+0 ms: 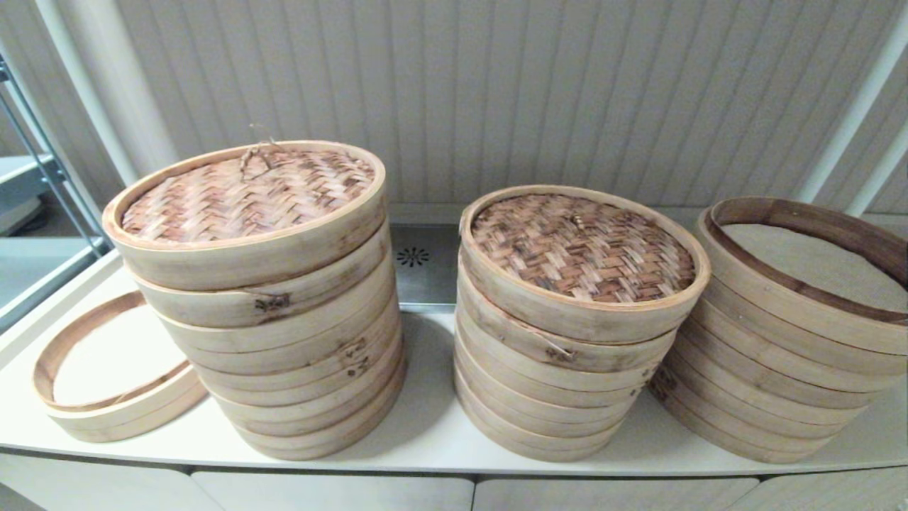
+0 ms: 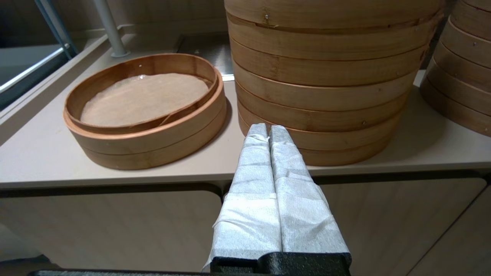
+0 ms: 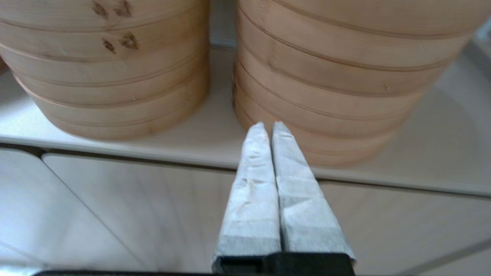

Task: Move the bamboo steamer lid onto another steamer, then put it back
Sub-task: Pick up the steamer

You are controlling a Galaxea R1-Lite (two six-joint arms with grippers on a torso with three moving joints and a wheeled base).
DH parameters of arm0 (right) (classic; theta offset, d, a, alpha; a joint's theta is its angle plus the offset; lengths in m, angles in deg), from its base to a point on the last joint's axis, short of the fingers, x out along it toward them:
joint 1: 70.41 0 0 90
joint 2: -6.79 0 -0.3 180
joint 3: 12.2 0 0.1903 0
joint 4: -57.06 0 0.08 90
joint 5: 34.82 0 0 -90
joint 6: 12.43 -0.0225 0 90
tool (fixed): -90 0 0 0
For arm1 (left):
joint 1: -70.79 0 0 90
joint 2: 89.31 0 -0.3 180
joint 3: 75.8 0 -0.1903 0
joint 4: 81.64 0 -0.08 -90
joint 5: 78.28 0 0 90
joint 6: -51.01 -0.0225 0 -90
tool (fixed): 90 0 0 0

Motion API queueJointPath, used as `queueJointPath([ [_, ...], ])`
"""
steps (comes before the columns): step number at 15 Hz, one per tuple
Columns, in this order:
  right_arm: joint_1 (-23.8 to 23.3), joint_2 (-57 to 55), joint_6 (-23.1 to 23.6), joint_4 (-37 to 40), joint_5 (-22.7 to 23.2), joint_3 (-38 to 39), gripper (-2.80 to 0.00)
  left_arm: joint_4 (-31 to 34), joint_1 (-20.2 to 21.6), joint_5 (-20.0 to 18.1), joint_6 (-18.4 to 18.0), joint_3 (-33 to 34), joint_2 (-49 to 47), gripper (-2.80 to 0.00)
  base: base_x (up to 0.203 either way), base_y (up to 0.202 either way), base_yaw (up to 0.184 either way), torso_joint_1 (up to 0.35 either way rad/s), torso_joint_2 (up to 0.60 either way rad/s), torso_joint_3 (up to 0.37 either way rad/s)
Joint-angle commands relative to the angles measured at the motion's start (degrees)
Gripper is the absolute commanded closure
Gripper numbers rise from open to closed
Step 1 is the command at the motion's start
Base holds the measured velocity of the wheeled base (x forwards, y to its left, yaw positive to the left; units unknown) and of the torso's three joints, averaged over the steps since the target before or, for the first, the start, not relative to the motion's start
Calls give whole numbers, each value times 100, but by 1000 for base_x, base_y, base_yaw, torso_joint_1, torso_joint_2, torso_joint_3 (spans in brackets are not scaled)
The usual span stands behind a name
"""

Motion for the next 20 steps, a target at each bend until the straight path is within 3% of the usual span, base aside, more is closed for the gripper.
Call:
queueJointPath([
  [1,35,-16,35,26,4,104,0,5,0,-5,3,262,1,0,0,0,0,0,0,0],
  [4,-159,-19,394,492,-62,36,0,5,0,1,7,247,1,0,0,0,0,0,0,0],
  [9,-194,-23,177,612,-615,-8,0,-4,0,-8,-46,262,1,0,0,0,0,0,0,0],
  [11,-521,-25,284,1091,-595,-147,0,4,0,-8,-64,262,1,0,0,0,0,0,0,0],
  [13,-717,-25,325,1118,-457,-169,0,-4,0,-8,-55,262,1,0,0,0,0,0,0,0],
  [16,-782,-25,396,450,488,22,0,-4,0,-8,-46,261,1,0,0,0,0,0,0,0],
  [18,-1304,108,433,1177,538,-122,0,-4,0,-8,-50,262,1,0,0,0,0,0,0,0],
  [20,-1330,675,464,1537,547,-217,0,5,0,1,-66,262,1,0,0,0,0,0,0,0],
])
